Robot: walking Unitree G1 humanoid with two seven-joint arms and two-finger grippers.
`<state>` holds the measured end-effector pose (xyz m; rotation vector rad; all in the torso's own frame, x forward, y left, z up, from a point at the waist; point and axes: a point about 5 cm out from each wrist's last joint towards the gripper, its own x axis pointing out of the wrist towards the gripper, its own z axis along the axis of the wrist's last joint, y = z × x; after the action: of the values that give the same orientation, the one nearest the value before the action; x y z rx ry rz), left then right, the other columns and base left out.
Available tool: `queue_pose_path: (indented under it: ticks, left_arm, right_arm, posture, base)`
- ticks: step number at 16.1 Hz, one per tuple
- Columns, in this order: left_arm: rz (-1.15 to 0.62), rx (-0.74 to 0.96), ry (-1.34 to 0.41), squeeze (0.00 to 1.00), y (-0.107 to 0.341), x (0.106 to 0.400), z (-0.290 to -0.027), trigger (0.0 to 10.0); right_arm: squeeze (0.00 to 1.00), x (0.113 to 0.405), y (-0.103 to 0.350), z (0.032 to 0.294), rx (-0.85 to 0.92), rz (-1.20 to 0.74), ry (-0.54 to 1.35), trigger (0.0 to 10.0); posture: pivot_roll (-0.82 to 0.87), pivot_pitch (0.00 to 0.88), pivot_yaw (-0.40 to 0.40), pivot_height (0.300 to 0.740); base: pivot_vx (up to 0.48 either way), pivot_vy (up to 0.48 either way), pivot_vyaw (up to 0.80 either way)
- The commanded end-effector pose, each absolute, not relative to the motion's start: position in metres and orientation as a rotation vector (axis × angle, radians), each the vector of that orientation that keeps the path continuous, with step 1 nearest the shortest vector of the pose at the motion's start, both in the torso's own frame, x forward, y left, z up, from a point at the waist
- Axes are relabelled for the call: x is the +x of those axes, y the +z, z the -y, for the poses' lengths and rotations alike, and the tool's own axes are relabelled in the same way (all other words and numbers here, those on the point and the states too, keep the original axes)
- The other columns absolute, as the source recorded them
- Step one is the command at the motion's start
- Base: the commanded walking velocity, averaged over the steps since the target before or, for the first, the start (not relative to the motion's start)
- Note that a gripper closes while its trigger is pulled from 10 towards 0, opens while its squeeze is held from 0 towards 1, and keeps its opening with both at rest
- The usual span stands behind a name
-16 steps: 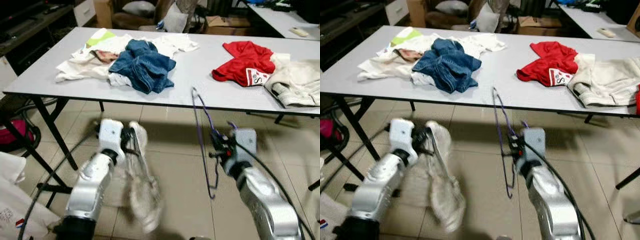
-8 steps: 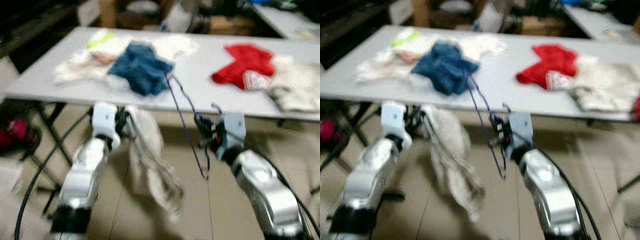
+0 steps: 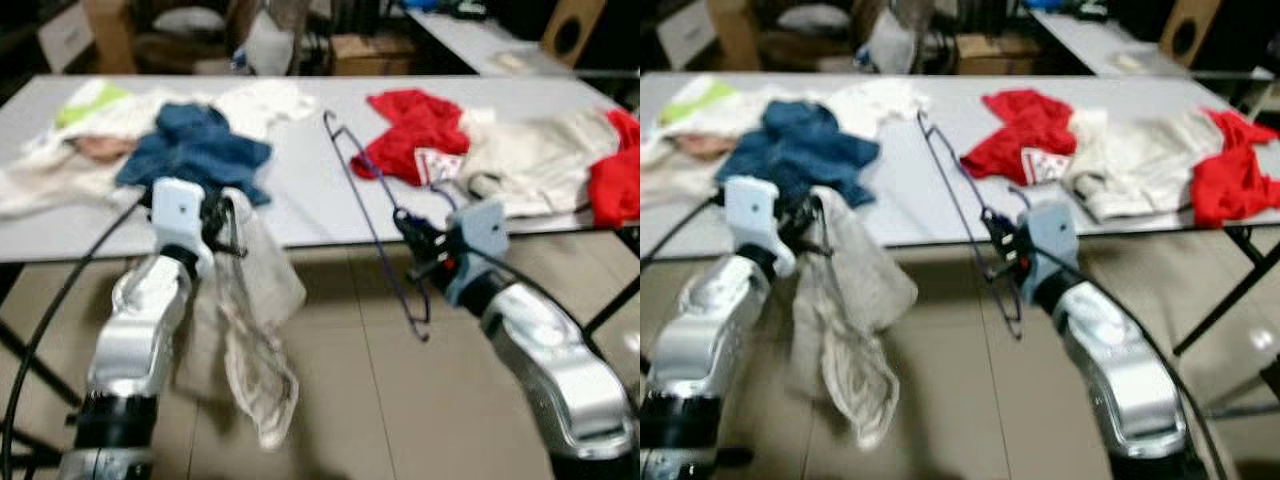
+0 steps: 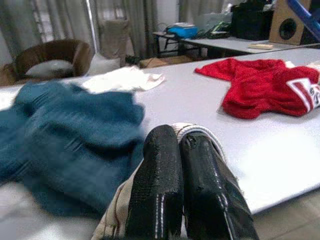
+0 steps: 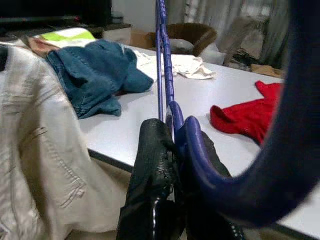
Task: Hang hanger
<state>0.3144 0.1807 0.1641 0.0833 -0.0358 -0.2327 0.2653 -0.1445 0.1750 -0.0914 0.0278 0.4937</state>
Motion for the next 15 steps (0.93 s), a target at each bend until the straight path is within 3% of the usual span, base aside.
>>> queue_pose_path:
  ticks: [1,8,15]
  left_arm:
    - [0.119,0.096,-0.272,0.00,0.187,0.318,-0.173,10.0]
    - [0.215,0.116,-0.283,0.00,0.235,0.343,-0.182,10.0]
    - [0.366,0.108,-0.303,0.00,0.307,0.369,-0.184,10.0]
  right_arm:
    - [0.00,0.264,0.182,0.152,-0.076,-0.016,0.512,10.0]
    - [0.00,0.249,0.224,0.192,-0.187,0.039,0.735,10.0]
    - [0.00,0.219,0.236,0.202,-0.253,-0.052,1.034,10.0]
  posture:
    - [-0.10,0.000,0.020,0.740]
    - [-0.09,0.000,0.023,0.740]
    - [-0.08,0.000,0.030,0.740]
  base:
    - [0.334,0.000,0.00]
    - [0.334,0.000,0.00]
    - [0.341,0.000,0.00]
